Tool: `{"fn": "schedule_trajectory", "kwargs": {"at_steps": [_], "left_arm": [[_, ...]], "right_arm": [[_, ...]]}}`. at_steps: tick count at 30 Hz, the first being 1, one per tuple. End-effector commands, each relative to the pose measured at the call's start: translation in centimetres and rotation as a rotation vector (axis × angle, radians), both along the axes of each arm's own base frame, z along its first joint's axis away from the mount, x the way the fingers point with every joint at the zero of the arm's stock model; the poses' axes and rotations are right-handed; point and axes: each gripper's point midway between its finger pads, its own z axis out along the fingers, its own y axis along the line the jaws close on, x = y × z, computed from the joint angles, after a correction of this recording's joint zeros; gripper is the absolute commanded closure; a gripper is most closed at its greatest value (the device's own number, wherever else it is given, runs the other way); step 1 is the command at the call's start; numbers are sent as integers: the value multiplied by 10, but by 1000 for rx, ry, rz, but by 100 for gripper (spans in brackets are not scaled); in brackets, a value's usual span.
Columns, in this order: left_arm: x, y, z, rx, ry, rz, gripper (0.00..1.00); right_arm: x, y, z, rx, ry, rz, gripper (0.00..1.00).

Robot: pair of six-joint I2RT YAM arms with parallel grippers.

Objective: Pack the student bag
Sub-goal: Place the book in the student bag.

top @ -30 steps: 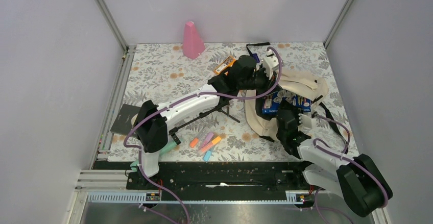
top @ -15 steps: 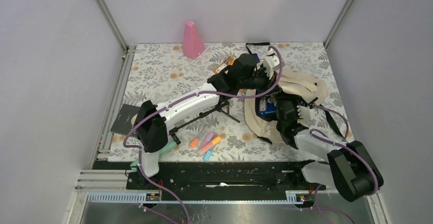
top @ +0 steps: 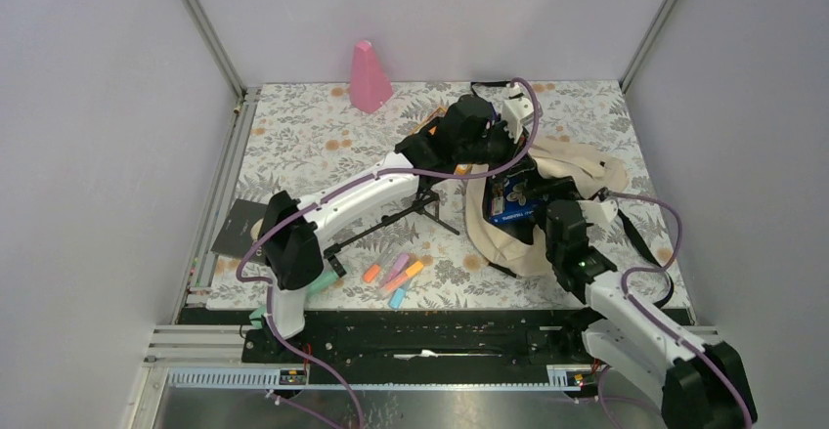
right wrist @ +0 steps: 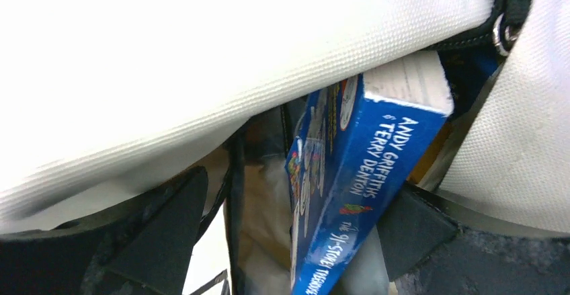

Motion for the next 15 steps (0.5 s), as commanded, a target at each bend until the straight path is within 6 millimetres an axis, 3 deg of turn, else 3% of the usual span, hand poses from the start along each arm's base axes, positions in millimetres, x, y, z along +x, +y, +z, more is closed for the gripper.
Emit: {"fn": "schedule_trajectory", "kwargs": {"at_steps": [1, 7, 11, 15], "left_arm": [[11, 2, 40, -80, -47, 29, 100], [15, 3, 36, -68, -46, 29, 100], [16, 5, 36, -66, -38, 37, 100], [17, 12, 40, -71, -40, 64, 69]], "right_arm": [[-17, -5, 20, -85, -7, 63, 5], [-48, -12, 19, -72, 8, 94, 9], [-66, -17, 32, -108, 3, 123, 12], [-85, -32, 42, -244, 64, 144, 7]]}}
